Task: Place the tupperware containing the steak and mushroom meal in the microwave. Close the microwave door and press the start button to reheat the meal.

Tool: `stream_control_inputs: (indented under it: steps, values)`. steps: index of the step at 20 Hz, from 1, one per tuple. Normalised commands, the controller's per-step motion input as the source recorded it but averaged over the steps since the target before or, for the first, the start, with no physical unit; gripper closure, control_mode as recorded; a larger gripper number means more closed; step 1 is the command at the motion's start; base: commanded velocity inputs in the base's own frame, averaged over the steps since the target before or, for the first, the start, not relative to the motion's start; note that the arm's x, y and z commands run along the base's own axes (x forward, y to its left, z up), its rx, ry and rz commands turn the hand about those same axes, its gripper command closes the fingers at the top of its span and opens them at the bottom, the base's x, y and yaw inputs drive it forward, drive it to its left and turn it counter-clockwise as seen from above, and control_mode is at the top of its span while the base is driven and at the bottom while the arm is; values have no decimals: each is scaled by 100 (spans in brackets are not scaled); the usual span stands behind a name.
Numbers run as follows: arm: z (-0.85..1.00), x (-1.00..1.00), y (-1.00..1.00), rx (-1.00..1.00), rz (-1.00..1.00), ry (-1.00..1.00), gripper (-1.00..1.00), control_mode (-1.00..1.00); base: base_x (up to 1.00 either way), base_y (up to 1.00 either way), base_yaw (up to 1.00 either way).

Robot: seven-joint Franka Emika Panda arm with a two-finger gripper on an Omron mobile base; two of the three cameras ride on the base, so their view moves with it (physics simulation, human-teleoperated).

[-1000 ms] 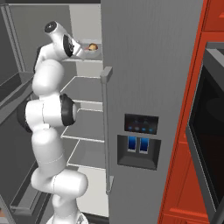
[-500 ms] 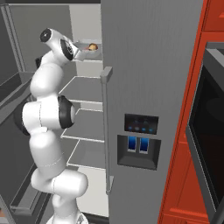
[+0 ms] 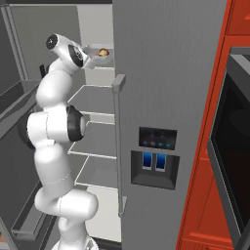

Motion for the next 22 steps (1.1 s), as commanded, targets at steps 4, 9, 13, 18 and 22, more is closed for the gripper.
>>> stream_control_inputs:
  steps: [4,9,13,18,22]
  values:
    - [5,31,0,5,-6,12,-100,-100,0,0,0]
    - [13,34,0,4,-5,15,-100,-100,0,0,0]
    - [17,32,0,3,-6,9,-100,-100,0,0,0]
    - [1,31,0,1,-4,2,-100,-100,0,0,0]
    - [-1,28,0,0,-3,0,-100,-100,0,0,0]
